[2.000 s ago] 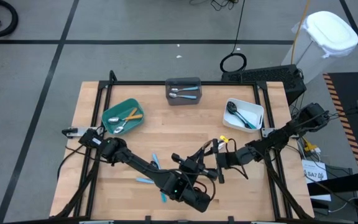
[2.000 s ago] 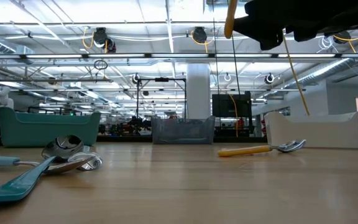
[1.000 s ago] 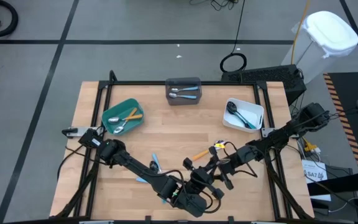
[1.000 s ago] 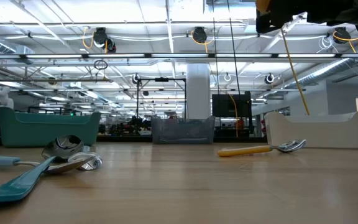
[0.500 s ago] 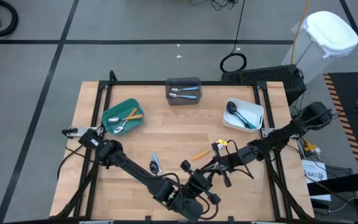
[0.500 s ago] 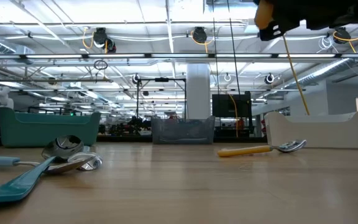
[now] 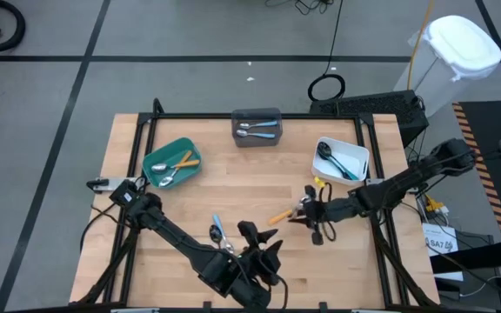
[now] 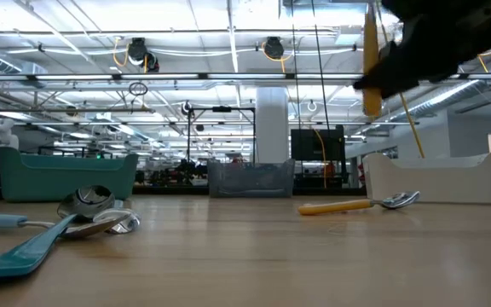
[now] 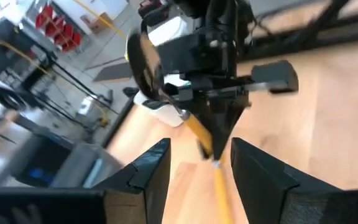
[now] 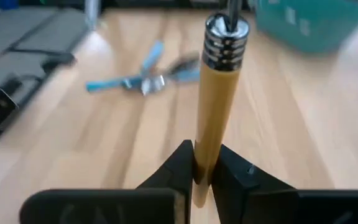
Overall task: Sort silverware by color (type)
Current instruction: Put the yellow spoon into the green bin
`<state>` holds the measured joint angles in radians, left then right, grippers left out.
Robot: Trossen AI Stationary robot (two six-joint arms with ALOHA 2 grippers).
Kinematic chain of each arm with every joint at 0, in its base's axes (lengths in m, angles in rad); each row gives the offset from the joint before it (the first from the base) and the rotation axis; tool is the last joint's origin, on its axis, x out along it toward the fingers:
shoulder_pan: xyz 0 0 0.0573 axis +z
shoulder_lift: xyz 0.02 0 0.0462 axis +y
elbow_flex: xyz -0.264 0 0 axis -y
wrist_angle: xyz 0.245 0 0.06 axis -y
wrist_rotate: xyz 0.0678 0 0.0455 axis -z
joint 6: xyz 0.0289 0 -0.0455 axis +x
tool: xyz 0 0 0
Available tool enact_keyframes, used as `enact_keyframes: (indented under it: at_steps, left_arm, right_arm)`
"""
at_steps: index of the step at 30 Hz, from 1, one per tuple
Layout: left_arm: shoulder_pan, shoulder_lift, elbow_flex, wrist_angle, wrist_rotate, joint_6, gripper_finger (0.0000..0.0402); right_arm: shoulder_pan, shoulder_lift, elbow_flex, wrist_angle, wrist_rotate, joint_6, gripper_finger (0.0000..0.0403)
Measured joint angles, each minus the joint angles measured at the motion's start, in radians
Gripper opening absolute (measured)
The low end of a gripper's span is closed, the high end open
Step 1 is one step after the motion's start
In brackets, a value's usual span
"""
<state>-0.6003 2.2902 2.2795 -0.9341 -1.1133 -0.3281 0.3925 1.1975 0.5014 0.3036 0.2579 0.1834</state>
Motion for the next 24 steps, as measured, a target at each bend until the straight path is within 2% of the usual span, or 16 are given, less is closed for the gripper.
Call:
enact_keyframes:
  at_steps: [4, 10, 12, 14, 18, 24]
  left_arm:
    - [0.011, 0.000, 0.000, -0.044, 0.024, 0.052, 0.0168]
    - [0.034, 0.010, 0.000, -0.032, 0.200, 0.243, 0.0168]
    - [0.044, 0.022, -0.001, -0.037, 0.226, 0.301, 0.0168]
    - [0.057, 0.038, -0.003, -0.035, 0.220, 0.348, 0.0168]
    - [0.070, 0.041, -0.002, -0.043, 0.117, 0.389, 0.0176]
    - [0.089, 0.041, 0.000, -0.042, 0.116, 0.451, 0.0244]
  right_arm:
    - [-0.043, 0.010, -0.001, -0.099, -0.052, 0.102, 0.0032]
    - [-0.100, 0.038, 0.000, -0.192, -0.217, 0.172, 0.0035]
    - [-0.109, 0.046, 0.000, -0.202, -0.265, 0.173, 0.0035]
    - [-0.115, 0.054, 0.000, -0.204, -0.313, 0.171, 0.0034]
    - [-0.110, 0.065, 0.000, -0.217, -0.415, 0.171, 0.0035]
    - [-0.075, 0.091, 0.000, -0.235, -0.446, 0.173, 0.0034]
